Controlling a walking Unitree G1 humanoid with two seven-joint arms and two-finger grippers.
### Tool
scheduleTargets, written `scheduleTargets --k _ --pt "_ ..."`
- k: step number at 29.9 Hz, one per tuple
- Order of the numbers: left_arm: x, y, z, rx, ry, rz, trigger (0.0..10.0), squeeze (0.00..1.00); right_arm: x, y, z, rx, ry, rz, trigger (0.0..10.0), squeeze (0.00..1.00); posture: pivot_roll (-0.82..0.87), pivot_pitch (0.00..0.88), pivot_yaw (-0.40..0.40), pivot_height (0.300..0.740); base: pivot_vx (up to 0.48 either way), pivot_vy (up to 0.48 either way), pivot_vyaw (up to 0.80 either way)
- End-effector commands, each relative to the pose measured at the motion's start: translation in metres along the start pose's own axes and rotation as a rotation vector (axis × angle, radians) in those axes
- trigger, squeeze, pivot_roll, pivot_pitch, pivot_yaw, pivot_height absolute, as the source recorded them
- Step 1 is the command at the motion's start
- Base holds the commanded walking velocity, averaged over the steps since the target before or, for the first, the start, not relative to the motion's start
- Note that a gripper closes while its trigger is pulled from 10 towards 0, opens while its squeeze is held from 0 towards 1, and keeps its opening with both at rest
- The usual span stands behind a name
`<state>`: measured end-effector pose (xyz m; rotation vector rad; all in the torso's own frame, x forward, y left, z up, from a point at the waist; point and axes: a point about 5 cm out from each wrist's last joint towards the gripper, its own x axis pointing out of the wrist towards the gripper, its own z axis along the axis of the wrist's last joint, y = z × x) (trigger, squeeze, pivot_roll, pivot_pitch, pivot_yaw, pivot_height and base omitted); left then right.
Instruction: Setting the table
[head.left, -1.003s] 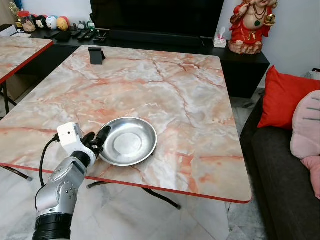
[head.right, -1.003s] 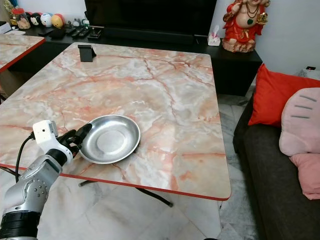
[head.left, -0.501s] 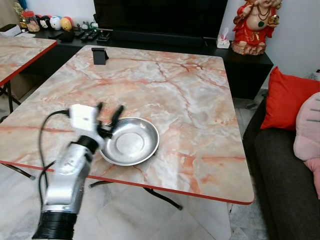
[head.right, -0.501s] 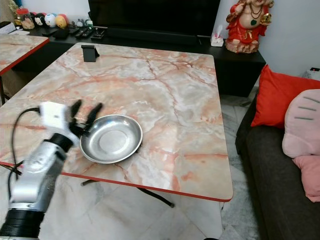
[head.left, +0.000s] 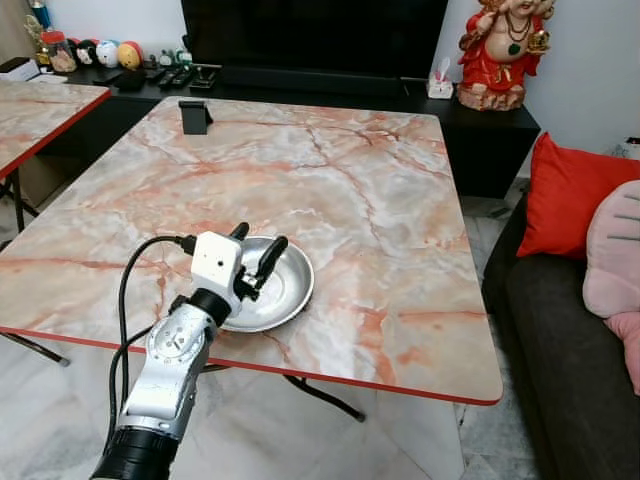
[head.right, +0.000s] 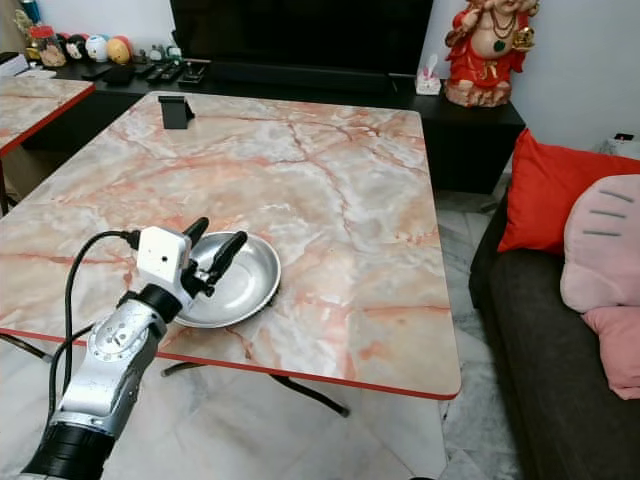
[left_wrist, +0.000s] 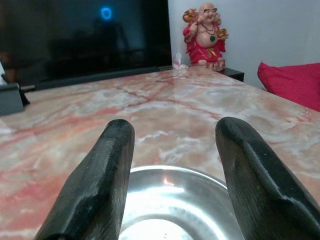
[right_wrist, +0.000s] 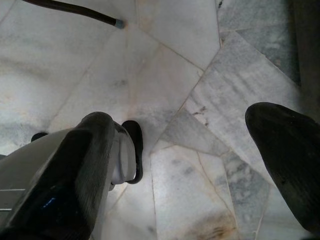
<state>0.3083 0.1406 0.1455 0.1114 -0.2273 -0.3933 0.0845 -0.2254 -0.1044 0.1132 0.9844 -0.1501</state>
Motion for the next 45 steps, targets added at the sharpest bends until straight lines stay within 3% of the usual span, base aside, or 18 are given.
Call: scheduleTargets --k 1,11,18,24,31,36,45 --pt "-0.001 0.0 -0.002 -0.001 -0.003 0.013 10.0 0.0 -0.001 0.0 -0.004 -0.003 0.011 -0.002 10.0 0.0 0.02 0.0 -0.028 0.74 0.0 0.0 0.0" --pt "-0.001 0.015 -0.005 -0.058 -0.003 0.117 10.0 0.0 -0.001 0.003 -0.003 -0.035 0.001 0.031 10.0 0.0 0.03 0.0 -0.024 0.74 0.0 0.253 0.0" --pt "-0.006 0.012 -0.008 -0.052 0.003 0.133 10.0 0.0 -0.001 0.001 -0.003 0.025 -0.011 -0.011 10.0 0.0 0.02 0.0 -0.026 0.74 0.0 0.314 0.0" --pt "-0.003 0.011 -0.008 -0.052 0.005 0.129 10.0 0.0 -0.001 0.0 -0.002 0.028 -0.015 -0.023 10.0 0.0 0.03 0.0 -0.018 0.74 0.0 0.315 0.0" --pt "-0.011 0.011 -0.012 -0.052 0.018 0.123 10.0 0.0 -0.003 0.001 -0.008 0.016 0.012 -0.014 10.0 0.0 0.07 0.0 -0.026 0.74 0.0 0.314 0.0" --pt "-0.003 0.017 -0.005 -0.052 0.007 0.133 10.0 0.0 -0.002 0.003 -0.005 0.014 0.001 -0.009 10.0 0.0 0.03 0.0 -0.018 0.74 0.0 0.314 0.0" --pt "0.0 0.011 -0.004 -0.068 -0.002 0.143 10.0 0.0 -0.001 0.0 -0.001 0.027 -0.016 -0.021 10.0 0.0 0.04 0.0 -0.019 0.74 0.0 0.318 0.0"
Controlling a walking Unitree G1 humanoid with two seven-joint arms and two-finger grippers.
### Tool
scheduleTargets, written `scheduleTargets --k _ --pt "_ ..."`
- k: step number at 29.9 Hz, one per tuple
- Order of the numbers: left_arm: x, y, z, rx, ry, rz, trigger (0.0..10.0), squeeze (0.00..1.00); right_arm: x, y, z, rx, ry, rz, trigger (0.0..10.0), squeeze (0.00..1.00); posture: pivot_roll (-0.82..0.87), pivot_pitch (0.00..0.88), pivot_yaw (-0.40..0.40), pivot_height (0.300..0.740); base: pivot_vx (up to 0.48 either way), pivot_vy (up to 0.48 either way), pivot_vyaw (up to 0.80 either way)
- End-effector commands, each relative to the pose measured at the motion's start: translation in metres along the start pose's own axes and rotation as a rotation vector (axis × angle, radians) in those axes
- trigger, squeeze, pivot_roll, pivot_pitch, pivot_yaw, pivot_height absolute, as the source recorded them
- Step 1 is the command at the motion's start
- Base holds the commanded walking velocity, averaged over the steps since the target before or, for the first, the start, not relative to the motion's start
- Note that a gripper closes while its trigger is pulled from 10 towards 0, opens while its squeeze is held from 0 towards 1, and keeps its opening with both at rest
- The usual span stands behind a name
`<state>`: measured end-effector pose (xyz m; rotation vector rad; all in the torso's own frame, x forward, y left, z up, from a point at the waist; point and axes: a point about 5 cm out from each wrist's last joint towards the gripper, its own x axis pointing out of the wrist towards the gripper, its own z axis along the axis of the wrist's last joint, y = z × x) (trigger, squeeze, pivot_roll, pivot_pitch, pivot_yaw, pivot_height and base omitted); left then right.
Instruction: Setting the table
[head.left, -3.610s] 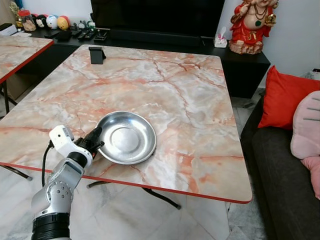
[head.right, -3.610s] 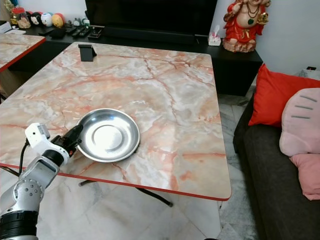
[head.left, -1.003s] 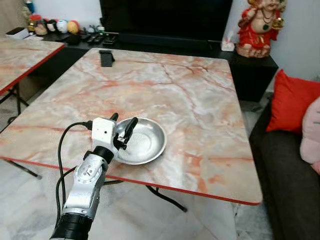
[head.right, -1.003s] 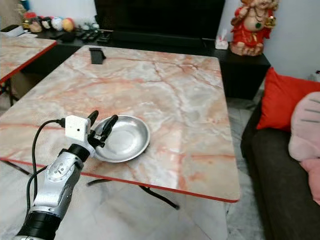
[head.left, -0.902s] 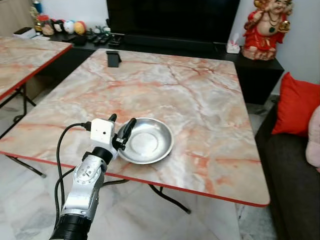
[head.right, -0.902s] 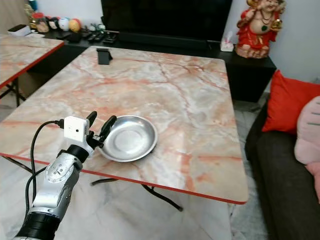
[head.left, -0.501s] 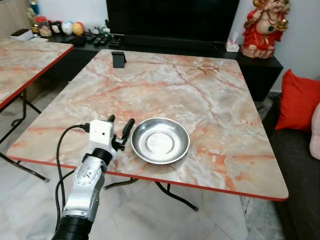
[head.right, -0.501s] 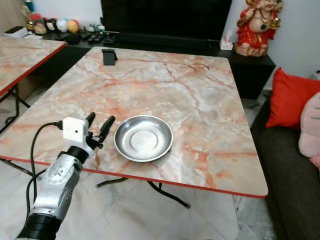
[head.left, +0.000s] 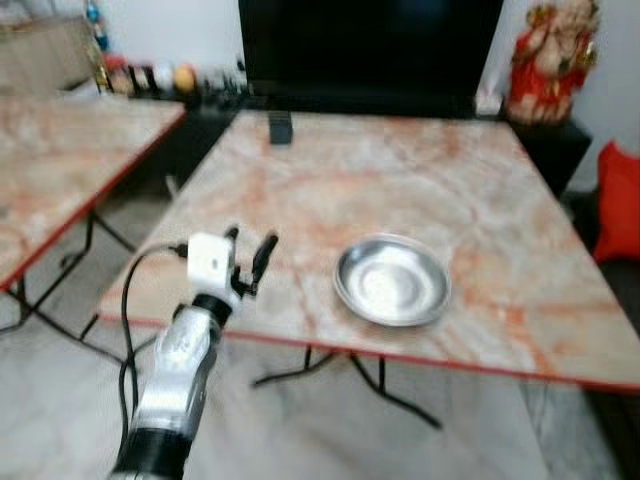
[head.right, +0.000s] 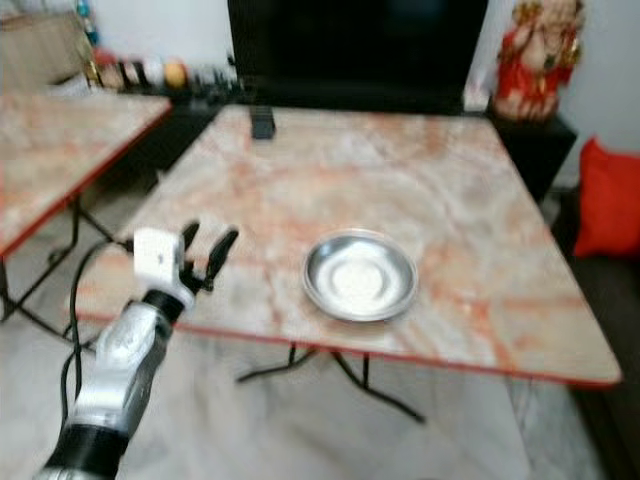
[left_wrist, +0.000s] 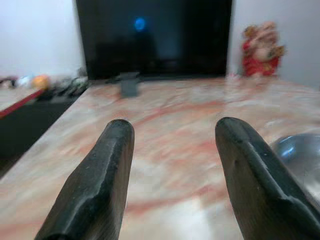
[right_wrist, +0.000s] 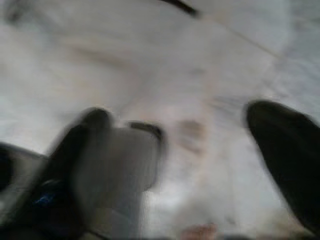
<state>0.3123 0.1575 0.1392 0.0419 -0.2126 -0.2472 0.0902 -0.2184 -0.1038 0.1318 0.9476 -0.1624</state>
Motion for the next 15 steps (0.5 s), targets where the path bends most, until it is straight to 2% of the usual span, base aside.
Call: scheduleTargets --k 1,15 --pt "0.0044 -0.0055 0.0044 -0.014 -0.014 -0.013 10.0 0.0 -0.0025 -0.0073 -0.0039 0.002 0.02 -0.02 10.0 0.0 0.04 0.0 -0.018 0.74 0.0 0.319 0.0" --pt "0.0041 -0.0061 0.0049 -0.016 -0.013 -0.014 10.0 0.0 -0.0019 -0.0055 -0.0039 0.015 0.023 -0.014 10.0 0.0 0.05 0.0 -0.016 0.74 0.0 0.333 0.0"
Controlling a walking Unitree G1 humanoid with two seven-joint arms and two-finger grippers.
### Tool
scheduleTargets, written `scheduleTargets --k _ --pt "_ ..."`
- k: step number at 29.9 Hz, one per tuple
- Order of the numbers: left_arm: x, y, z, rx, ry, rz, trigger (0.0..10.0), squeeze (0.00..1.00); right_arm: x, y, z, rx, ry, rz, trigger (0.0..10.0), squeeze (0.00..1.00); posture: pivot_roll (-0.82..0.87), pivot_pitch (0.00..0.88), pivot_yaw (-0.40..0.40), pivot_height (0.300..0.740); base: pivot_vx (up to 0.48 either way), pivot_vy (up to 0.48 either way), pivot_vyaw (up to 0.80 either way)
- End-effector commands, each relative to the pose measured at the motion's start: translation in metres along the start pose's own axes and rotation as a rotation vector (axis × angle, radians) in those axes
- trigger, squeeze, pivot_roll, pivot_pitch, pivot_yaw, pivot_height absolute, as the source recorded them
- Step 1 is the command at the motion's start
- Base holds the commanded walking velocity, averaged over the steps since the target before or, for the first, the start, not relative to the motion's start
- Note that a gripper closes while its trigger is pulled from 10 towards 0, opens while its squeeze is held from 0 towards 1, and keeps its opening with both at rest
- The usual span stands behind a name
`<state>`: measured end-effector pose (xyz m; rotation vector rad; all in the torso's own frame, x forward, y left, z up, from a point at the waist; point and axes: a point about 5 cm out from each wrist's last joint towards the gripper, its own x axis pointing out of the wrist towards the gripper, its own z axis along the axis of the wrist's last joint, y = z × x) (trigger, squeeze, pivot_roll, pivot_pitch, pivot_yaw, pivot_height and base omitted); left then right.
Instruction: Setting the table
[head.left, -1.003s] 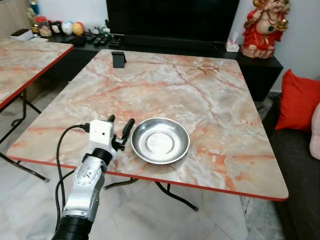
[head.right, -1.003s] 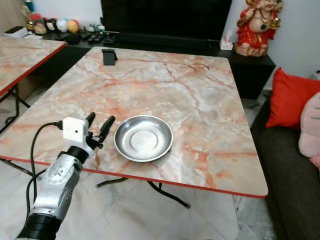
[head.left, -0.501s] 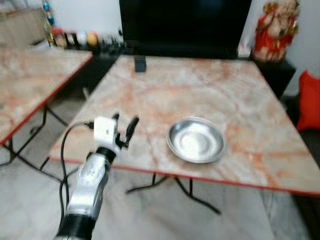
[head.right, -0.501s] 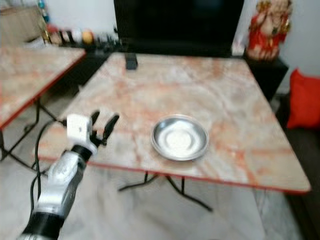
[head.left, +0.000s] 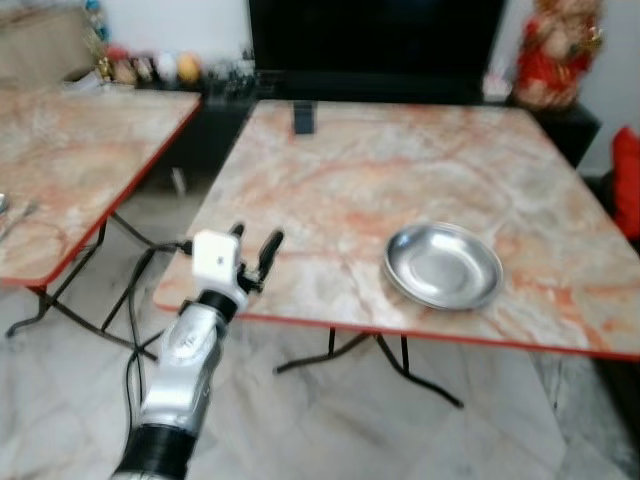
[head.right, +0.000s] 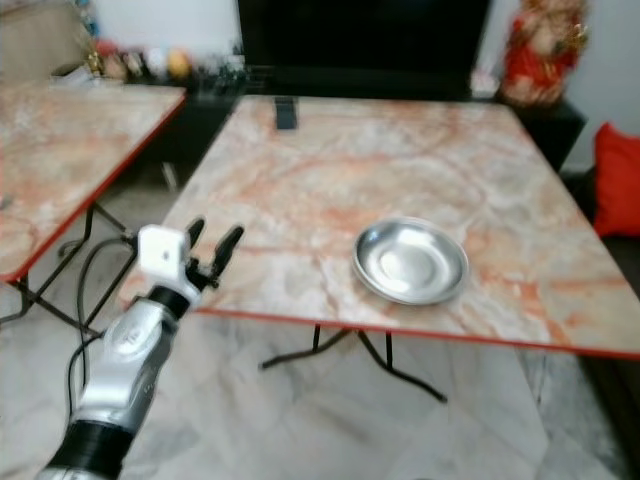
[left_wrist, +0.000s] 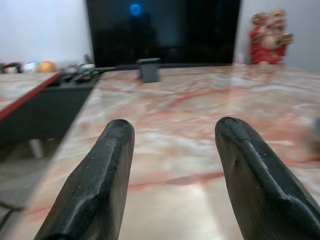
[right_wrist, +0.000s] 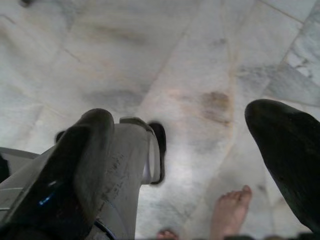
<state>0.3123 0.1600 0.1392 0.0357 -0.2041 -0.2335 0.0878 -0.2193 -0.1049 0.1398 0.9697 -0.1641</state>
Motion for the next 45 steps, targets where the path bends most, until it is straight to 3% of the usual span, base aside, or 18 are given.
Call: scheduleTargets --k 1,45 --pt "0.0046 -0.0081 0.0048 -0.009 -0.02 -0.028 10.0 0.0 -0.0014 -0.0039 -0.0014 0.008 0.0 -0.013 10.0 0.0 0.05 0.0 -0.016 0.74 0.0 0.36 0.0" --pt "0.0045 -0.0159 0.005 -0.04 -0.028 -0.042 10.0 0.0 -0.0015 -0.0028 -0.0031 0.0 0.013 -0.01 10.0 0.0 0.04 0.0 -0.011 0.74 0.0 0.375 0.0"
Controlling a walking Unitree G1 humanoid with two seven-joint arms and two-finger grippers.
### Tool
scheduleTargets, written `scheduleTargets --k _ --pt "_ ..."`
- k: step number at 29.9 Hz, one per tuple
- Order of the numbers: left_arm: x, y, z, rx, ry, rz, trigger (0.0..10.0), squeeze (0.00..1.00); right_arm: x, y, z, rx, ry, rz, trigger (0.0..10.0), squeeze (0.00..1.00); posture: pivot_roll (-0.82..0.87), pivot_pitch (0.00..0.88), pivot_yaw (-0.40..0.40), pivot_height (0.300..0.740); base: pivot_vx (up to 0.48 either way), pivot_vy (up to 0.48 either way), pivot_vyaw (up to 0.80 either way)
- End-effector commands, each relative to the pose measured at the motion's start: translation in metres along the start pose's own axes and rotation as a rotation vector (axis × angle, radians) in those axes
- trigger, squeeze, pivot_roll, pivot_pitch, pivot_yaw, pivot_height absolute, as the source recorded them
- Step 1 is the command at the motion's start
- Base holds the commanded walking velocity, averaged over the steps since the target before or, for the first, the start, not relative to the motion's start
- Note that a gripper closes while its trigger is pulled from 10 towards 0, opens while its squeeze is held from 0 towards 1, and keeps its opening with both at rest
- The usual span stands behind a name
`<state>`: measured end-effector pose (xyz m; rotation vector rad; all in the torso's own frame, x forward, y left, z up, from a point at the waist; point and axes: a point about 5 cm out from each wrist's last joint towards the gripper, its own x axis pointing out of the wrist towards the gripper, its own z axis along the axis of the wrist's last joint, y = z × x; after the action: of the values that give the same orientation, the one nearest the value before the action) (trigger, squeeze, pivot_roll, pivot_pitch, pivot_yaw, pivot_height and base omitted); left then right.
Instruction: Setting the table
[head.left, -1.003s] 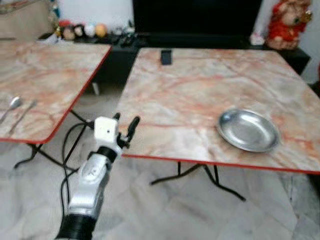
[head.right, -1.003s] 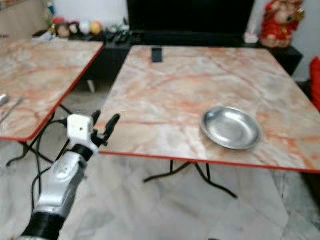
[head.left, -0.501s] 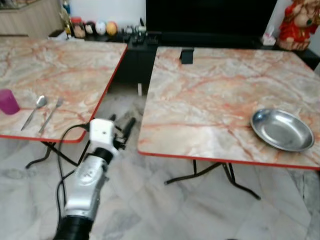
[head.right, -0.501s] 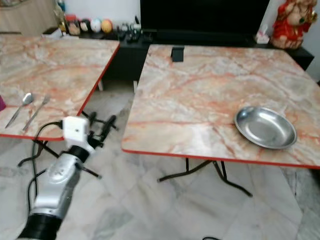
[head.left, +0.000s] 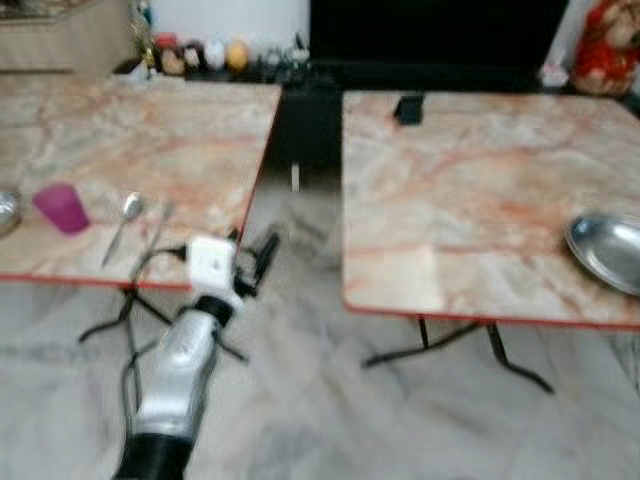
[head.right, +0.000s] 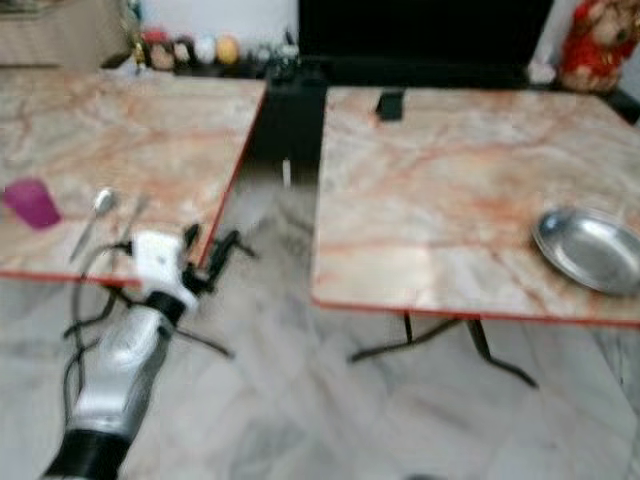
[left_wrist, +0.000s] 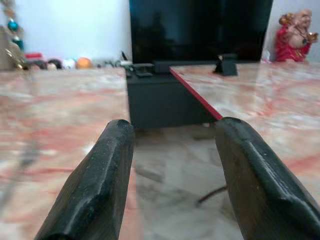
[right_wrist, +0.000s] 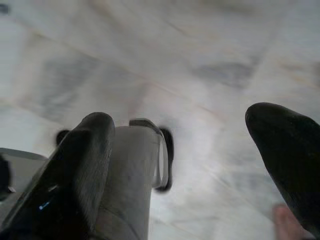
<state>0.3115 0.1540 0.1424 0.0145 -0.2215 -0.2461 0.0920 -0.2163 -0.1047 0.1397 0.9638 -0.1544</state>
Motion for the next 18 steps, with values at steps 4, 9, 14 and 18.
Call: scheduleTargets --k 4,9,14,18 --pt "0.0048 -0.0112 0.0023 -0.022 -0.014 -0.033 10.0 0.0 -0.0033 -0.0061 -0.0058 -0.006 0.019 -0.012 10.0 0.0 0.05 0.0 -0.011 0.74 0.0 0.379 0.0" --pt "0.0038 -0.0112 0.0038 -0.025 -0.023 -0.032 10.0 0.0 -0.0035 -0.006 -0.0063 -0.008 0.02 -0.01 10.0 0.0 0.05 0.0 -0.012 0.74 0.0 0.382 0.0" --pt "0.0038 -0.0091 0.0069 -0.019 -0.039 -0.024 10.0 0.0 -0.0037 -0.006 -0.007 -0.014 0.023 -0.008 10.0 0.0 0.05 0.0 -0.014 0.74 0.0 0.379 0.0" --pt "0.0042 -0.01 0.0086 -0.02 -0.049 -0.023 10.0 0.0 -0.0041 -0.0062 -0.0077 -0.019 0.026 -0.005 10.0 0.0 0.05 0.0 -0.014 0.74 0.0 0.382 0.0"
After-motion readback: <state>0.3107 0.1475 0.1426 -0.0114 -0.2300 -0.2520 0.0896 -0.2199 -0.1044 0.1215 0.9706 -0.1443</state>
